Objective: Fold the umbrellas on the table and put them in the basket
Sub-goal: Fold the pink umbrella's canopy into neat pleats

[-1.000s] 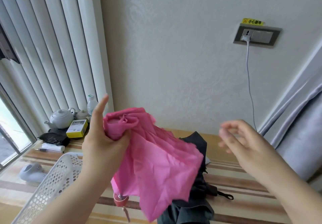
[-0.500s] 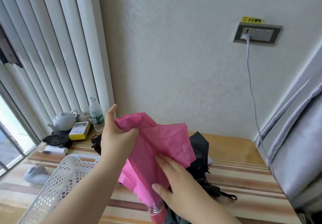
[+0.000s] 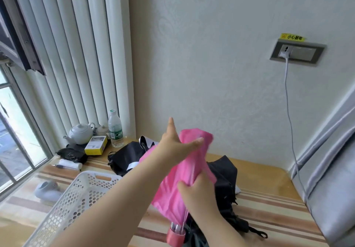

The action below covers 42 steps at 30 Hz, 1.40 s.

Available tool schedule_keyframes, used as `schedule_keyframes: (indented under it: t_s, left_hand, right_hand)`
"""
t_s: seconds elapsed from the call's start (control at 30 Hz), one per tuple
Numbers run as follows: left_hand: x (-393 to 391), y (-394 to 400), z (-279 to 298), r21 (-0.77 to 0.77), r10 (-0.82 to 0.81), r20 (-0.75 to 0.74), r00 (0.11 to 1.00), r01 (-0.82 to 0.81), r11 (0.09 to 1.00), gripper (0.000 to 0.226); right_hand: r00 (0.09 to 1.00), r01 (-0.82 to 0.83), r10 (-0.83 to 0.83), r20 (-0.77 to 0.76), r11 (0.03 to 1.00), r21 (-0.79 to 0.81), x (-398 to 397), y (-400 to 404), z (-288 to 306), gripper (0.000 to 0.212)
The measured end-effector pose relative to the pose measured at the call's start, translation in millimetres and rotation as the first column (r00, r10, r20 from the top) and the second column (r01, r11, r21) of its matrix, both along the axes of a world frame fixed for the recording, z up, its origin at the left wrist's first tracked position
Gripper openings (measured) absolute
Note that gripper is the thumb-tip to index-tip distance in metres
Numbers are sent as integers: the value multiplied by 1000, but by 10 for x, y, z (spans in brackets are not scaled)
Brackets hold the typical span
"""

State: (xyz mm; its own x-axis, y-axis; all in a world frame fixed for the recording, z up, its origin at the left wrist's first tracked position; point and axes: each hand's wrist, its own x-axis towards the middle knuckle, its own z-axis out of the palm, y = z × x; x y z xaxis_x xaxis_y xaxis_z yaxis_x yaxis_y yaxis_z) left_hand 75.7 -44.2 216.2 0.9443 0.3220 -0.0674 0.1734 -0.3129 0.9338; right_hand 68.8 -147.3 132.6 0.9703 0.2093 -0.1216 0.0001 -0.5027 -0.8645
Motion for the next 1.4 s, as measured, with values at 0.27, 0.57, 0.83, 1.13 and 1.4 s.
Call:
schedule_keyframes:
  t_s: [0.27, 0.57, 0.83, 1.13, 1.4]
  left_hand:
    - [-939, 57, -613, 555, -16, 380, 925, -214, 804, 29]
    - [-601, 102, -838, -62, -79, -245, 966, 66, 996, 86]
    - [-487, 110, -777, -391, 73, -119, 990, -114, 913, 33]
    - [-538, 346, -681, -189, 61, -119, 991, -83, 979, 26]
    - [-699, 475, -631, -10, -133, -24, 991, 133, 991, 38]
  right_hand:
    - [925, 372, -250, -285, 746, 553, 267, -348, 186, 14]
    - [943, 314, -73, -323, 513, 799, 29, -239, 344, 23]
    - [891, 171, 198, -409, 687, 706, -42, -436, 272, 48]
    - [485, -203, 607, 630, 779, -594, 97, -965, 262, 40]
    - [388, -54, 717, 580, 645, -762, 236, -879, 123, 80]
